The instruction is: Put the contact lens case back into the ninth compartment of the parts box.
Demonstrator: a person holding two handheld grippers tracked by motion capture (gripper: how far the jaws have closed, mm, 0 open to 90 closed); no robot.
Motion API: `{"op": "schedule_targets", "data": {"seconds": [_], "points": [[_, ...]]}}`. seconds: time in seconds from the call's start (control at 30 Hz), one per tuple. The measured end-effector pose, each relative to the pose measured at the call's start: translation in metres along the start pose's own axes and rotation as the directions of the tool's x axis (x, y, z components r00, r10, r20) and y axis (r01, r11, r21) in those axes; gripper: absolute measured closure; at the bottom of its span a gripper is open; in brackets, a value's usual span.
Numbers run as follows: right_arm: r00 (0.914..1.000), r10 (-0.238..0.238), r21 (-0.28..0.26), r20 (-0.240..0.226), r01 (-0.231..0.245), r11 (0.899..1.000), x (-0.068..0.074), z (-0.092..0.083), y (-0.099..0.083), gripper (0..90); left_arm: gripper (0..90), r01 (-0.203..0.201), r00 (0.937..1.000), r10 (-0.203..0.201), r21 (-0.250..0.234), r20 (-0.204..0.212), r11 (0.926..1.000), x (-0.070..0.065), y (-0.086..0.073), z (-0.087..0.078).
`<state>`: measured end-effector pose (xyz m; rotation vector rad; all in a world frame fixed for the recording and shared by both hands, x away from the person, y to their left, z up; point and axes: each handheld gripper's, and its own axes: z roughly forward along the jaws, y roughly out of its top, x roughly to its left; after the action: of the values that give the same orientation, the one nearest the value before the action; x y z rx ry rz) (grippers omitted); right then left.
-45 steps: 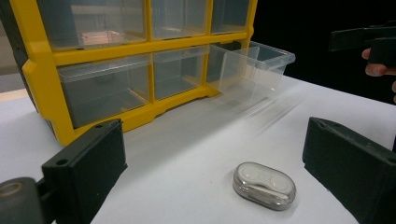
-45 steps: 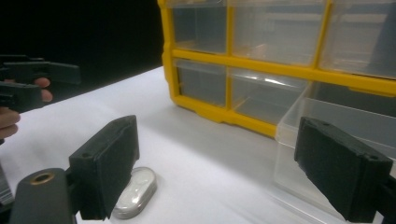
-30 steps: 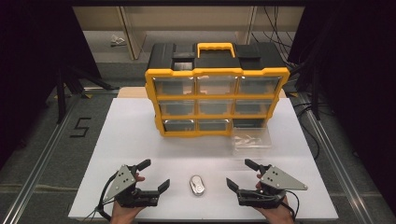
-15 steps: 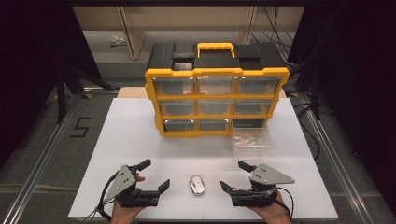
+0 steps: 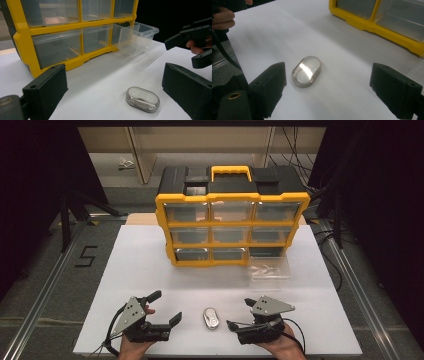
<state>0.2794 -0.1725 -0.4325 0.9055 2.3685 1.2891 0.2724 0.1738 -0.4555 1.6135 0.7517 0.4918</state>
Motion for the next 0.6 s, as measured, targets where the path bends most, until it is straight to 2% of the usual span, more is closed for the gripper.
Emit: {"op": "schedule_targets", "data": {"seconds": [0.6], "points": [[0.9995,-0.014,0.107,-0.029,0.017,0.994,0.009,0.028,0.013,14.8,5.7,-0.001,1.0000,0.001,-0.005,-0.003,1.0000,0.000,0.000,-0.001]]}}
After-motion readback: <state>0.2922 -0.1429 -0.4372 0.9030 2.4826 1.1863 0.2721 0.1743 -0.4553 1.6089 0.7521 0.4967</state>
